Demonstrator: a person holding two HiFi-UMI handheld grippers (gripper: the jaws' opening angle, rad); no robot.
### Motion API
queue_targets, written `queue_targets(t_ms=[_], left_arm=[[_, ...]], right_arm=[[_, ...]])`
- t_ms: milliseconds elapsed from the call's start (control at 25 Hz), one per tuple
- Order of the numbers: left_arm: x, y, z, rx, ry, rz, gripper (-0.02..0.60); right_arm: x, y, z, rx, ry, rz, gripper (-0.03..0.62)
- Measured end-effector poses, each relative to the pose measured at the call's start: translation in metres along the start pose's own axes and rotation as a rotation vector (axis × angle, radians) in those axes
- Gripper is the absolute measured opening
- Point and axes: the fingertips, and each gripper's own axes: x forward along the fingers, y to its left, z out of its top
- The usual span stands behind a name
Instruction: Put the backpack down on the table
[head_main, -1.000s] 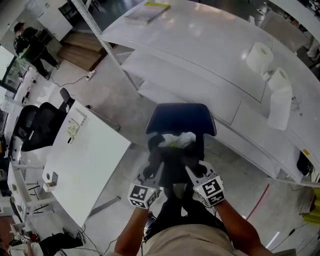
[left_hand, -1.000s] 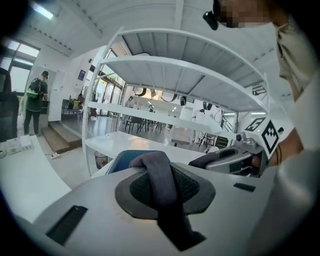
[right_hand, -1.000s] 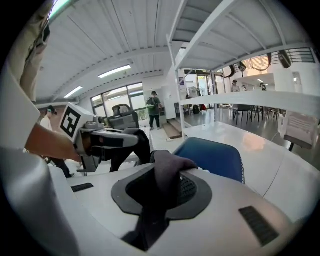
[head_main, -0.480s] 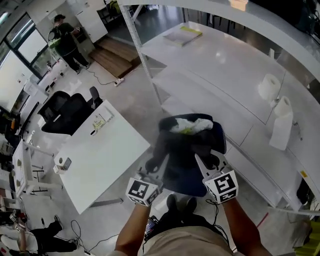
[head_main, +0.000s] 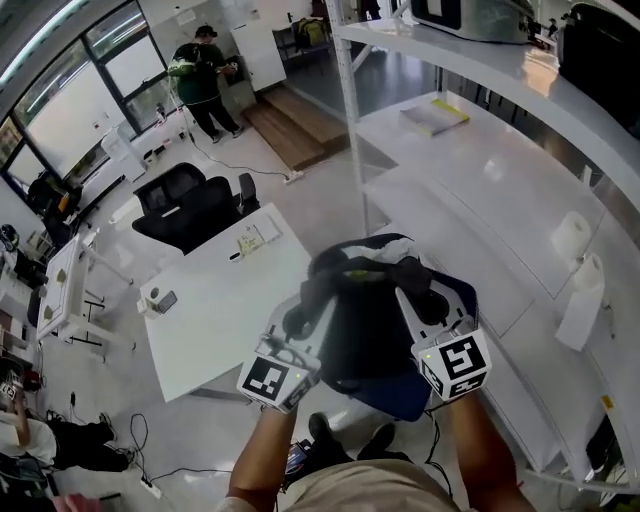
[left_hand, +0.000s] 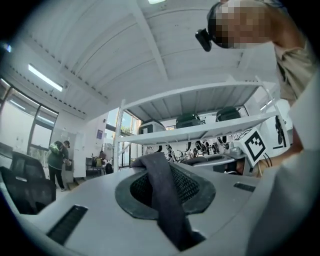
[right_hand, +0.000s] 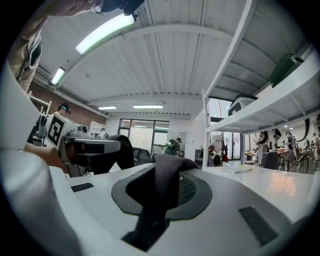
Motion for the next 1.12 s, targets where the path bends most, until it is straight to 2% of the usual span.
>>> queue_targets(t_ms=[200, 360, 680, 920, 1120], left_arm=[[-0.063, 0.041, 0.038, 0.032, -0.066, 0.099, 0.067], [-0.12, 0.085, 0.052, 0.092, -0.059, 0.2, 0.067], [-0.237, 0.184, 0.077, 0.116, -0.066, 0.386, 0.067], [-0.307, 0.261, 0.079, 0.127, -0.06, 0.486, 0.067], [-0.354, 0.32, 0.056, 0.101, -0.021, 0.55, 0.067]], right_arm=[[0.034, 0.067, 0.034, -0.019, -0.053, 0.13, 0.078], [0.069, 0.128, 0.055, -0.028, -0.08, 0.219, 0.078], [0.154, 0.261, 0.092, -0.057, -0.12, 0.397, 0.077], [0.222, 0.348, 0.1, -0.039, -0.103, 0.496, 0.077], [0.273, 0.408, 0.082, 0.0, -0.07, 0.554, 0.077]])
